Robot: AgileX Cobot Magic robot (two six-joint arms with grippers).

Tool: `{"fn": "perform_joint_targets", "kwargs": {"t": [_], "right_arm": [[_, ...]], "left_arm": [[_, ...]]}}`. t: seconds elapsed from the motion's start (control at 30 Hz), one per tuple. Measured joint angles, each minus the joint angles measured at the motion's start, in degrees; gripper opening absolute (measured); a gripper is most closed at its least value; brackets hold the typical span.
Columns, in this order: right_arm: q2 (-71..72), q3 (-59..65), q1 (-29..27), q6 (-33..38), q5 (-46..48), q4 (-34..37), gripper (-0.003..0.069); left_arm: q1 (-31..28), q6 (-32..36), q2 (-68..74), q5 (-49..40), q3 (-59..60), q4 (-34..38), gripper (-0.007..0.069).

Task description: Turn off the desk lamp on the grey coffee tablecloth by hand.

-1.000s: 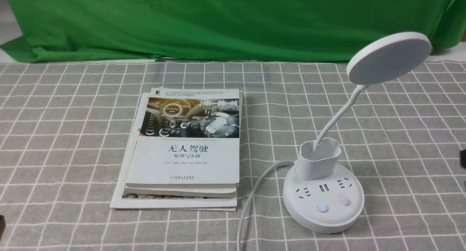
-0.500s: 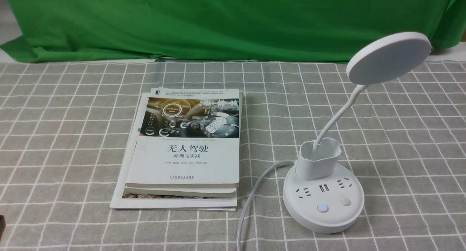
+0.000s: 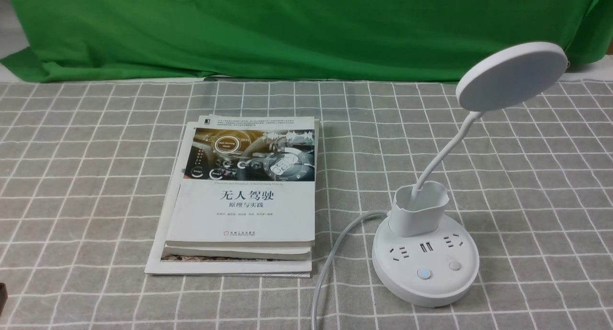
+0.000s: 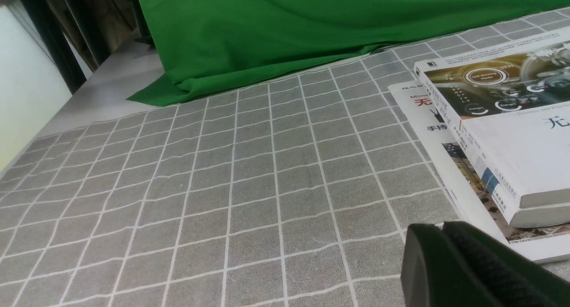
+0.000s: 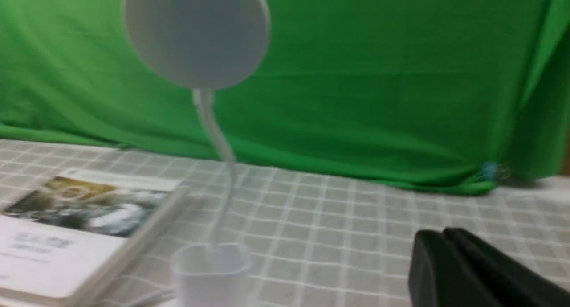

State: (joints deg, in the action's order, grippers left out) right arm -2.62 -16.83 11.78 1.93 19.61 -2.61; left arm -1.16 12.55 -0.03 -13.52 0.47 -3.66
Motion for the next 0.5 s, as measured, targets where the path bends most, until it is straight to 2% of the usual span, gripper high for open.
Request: {"fn": "perform_joint_targets", "kwargs": {"t": [0.1,0.13,0.27,0.37,0.5], "right_arm": [[0.6,1.5,-4.2,2.6,-0.4,-0.1,0.0043],[1.3,3.8,-8.0,3.9,-0.7,-0.1,0.0043],[2.6,11.1,-14.5,3.9,-2.3,-0.1,0.0045],[2.6,16.4,-16.4,2.6,-2.6,-0.1,0.0046],[2.6,17.3,-16.7,0.9,-5.1,0.1,0.0046]], "left_arm": [[0.0,0.0,0.0,0.0,0.0,0.0,0.0019],[0.0,0.0,0.0,0.0,0.0,0.0,0.0019],[0.0,0.0,0.0,0.0,0.0,0.0,0.0019],[0.0,0.0,-0.1,0.1,0.0,0.0,0.0019],[0.0,0.0,-0.1,0.0,0.0,0.0,0.0019]]}}
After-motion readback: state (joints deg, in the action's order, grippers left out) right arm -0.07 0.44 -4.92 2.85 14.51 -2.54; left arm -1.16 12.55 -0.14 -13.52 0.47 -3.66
